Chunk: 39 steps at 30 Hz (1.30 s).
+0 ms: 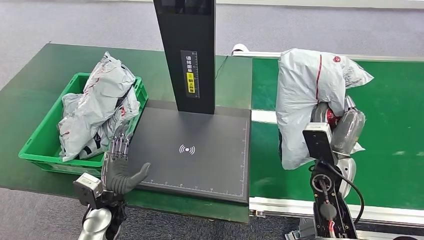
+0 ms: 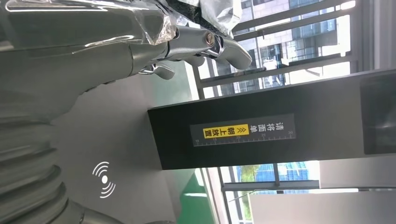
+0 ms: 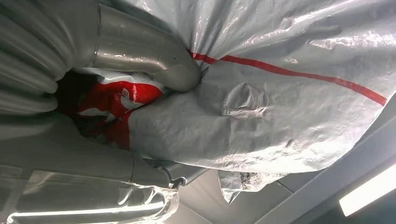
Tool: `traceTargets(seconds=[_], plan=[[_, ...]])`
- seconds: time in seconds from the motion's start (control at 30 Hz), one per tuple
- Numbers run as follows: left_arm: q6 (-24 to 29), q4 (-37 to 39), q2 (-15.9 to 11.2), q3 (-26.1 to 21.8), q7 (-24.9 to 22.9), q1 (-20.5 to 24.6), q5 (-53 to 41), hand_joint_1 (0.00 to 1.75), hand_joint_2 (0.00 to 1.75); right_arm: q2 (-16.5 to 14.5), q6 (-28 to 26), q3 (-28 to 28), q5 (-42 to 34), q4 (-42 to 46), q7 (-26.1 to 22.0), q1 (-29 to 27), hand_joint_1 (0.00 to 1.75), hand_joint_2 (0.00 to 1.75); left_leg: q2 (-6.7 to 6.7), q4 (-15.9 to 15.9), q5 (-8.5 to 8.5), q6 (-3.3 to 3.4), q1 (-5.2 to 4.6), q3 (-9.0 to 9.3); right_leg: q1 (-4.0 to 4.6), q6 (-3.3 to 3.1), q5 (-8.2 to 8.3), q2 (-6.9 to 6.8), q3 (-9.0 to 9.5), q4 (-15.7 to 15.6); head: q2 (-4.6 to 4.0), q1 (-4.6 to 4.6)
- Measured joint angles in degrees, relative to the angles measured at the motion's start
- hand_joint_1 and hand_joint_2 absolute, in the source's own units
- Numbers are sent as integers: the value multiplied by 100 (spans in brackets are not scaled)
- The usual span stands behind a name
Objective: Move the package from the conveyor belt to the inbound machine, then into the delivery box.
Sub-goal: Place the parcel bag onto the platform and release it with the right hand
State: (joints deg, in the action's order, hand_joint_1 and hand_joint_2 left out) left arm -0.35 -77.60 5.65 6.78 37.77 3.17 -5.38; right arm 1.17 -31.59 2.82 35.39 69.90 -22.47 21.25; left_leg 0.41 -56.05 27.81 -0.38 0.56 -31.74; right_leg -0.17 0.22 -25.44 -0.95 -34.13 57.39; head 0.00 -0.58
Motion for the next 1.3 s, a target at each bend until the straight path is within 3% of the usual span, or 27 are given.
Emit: traceTargets(seconds=[0.3,0.4,0.53,0.67,0.83,0.87,0.97,1.03,1.3], plan=[[1,-29,14,-11,1,-9,0,0,175,-8,-2,-7,-8,108,-4,-25,175,175,0,1,1,0,0,-2,1,-1,-1,0,-1,0,0,0],[102,-29,16,-11,63,-4,-4,0,175,-10,84,-5,-300,134,-206,-31,175,175,0,1,0,0,0,-2,1,0,-1,0,-1,0,0,1],[261,-27,13,-11,148,82,27,0,175,-1,725,135,-721,315,-630,-52,175,175,5,1,0,0,0,-1,1,-1,0,2,-1,0,0,1],[252,7,7,-11,186,232,123,0,175,33,1653,625,-425,414,-746,-25,175,175,7,2,0,-1,2,-1,3,-1,0,3,-1,1,0,-1],[235,28,6,-11,199,259,138,0,175,51,1895,822,-184,414,-743,3,175,175,7,2,0,-1,2,-2,3,-1,0,3,-2,2,0,-1],[230,38,5,-11,203,270,137,0,175,60,2049,968,16,390,-713,51,175,175,7,3,0,-1,3,-5,4,-1,0,3,0,3,0,0],[297,67,4,-11,220,331,119,0,175,-198,3311,2933,1384,-853,-506,1212,175,175,34,3,-6,-5,5,-2,8,-14,8,24,-9,11,0,0],[326,68,5,-11,223,361,111,0,175,-447,3558,3928,1593,-1629,-451,1843,175,175,22,1,-12,-9,8,-1,12,-18,9,11,-13,12,0,-1],[342,111,-5,-13,222,454,113,0,175,-668,3317,5068,1640,-2494,14,2503,175,175,16,1,-11,-8,4,-7,8,-16,9,4,-11,10,0,2]])
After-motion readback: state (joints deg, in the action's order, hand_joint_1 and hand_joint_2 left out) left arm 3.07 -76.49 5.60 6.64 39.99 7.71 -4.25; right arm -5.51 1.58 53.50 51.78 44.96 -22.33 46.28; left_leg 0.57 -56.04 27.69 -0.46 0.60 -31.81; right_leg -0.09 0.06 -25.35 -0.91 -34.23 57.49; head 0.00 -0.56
